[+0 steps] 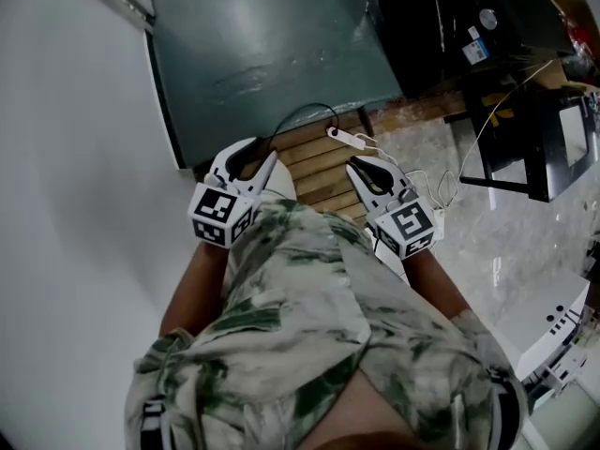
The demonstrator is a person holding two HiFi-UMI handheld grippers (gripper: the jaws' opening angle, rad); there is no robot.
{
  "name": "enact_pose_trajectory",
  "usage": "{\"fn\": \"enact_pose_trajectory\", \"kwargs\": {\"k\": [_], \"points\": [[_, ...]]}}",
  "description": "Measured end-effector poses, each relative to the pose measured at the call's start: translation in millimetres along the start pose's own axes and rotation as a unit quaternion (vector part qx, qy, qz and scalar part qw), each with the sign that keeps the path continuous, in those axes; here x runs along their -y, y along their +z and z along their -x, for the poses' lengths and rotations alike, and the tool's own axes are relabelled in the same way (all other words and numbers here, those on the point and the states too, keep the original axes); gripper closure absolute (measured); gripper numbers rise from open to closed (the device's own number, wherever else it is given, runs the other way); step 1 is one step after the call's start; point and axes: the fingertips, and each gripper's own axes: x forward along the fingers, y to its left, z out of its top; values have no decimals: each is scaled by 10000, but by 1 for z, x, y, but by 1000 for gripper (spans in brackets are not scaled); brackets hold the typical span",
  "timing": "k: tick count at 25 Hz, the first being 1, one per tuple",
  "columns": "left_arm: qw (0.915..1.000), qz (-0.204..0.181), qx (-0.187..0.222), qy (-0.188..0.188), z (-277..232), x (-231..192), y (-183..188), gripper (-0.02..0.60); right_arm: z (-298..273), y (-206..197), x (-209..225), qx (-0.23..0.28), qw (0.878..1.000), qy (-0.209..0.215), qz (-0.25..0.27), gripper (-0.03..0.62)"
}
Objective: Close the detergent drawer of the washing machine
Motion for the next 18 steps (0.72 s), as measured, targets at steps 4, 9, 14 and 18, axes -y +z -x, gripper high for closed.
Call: {"fn": "enact_pose_trajectory", "kwargs": {"k": [4,9,14,18], "points": [[9999,-94,-28,-21,-5,-65,30,460,-57,42,4,-155,9999,8,-41,540],[9995,-290,-74,-114,8,-131,80,460,-118,115,4,-285,9995,32,94,543],[9991,-370,-61,-181,25,-189,127,460,-166,187,5,-257,9994,-22,232,548],[9992,-381,-41,-148,30,-209,152,460,-180,217,7,-311,9994,29,169,551]]}}
